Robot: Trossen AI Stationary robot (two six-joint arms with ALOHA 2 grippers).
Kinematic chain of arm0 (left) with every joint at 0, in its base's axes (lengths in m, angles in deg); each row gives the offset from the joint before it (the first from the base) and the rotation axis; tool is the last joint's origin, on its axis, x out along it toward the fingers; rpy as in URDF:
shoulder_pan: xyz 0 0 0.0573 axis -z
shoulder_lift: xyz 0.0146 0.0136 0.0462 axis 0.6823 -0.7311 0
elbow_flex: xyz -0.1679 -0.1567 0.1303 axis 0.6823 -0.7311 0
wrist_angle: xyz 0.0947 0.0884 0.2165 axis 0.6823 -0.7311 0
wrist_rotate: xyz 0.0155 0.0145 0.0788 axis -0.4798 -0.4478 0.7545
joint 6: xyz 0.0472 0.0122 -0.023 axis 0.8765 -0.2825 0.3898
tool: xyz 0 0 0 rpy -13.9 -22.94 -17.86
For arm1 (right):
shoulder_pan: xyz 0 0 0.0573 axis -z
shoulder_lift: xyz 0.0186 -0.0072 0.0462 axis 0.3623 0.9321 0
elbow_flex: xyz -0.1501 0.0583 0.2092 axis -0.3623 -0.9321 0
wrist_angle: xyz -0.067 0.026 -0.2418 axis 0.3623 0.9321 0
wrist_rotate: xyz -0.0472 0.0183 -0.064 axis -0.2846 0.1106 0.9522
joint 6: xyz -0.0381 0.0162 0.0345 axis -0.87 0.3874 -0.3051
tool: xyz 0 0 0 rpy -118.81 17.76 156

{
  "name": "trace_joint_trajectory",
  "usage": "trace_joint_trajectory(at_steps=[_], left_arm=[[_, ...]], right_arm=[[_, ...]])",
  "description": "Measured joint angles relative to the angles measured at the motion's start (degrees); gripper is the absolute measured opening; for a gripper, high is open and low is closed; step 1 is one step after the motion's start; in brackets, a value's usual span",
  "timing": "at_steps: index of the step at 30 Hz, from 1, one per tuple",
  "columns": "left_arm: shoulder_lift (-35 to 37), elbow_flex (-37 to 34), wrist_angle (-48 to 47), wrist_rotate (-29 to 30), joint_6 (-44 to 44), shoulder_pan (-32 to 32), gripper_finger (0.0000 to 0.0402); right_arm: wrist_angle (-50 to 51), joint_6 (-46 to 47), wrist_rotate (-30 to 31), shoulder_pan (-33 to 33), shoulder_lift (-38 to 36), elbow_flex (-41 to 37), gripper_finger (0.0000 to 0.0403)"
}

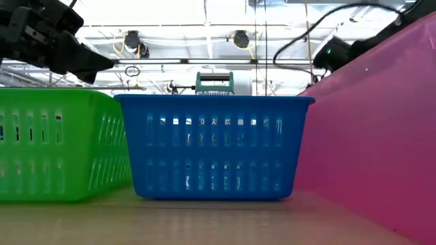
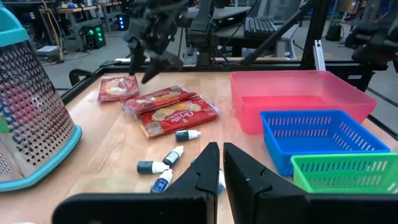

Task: Pick & Place Food Item
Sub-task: Put the top red popcorn bag into the red bin

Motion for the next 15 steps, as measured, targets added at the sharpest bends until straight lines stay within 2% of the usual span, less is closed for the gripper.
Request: trace_joint_trajectory(at_steps=[8,15], left_arm=[[0.0,0.0,0.0,0.0,0.0,0.0,0.0026],[0.0,-0.01,0.0,0.0,0.0,0.0,0.0026]], right_arm=[[-1.89,-4.43,-1.38,1.61,6.58,0.0,0.0205],[-4.06,-7.07,1.44,3.58,9.52,0.01,0.0182]])
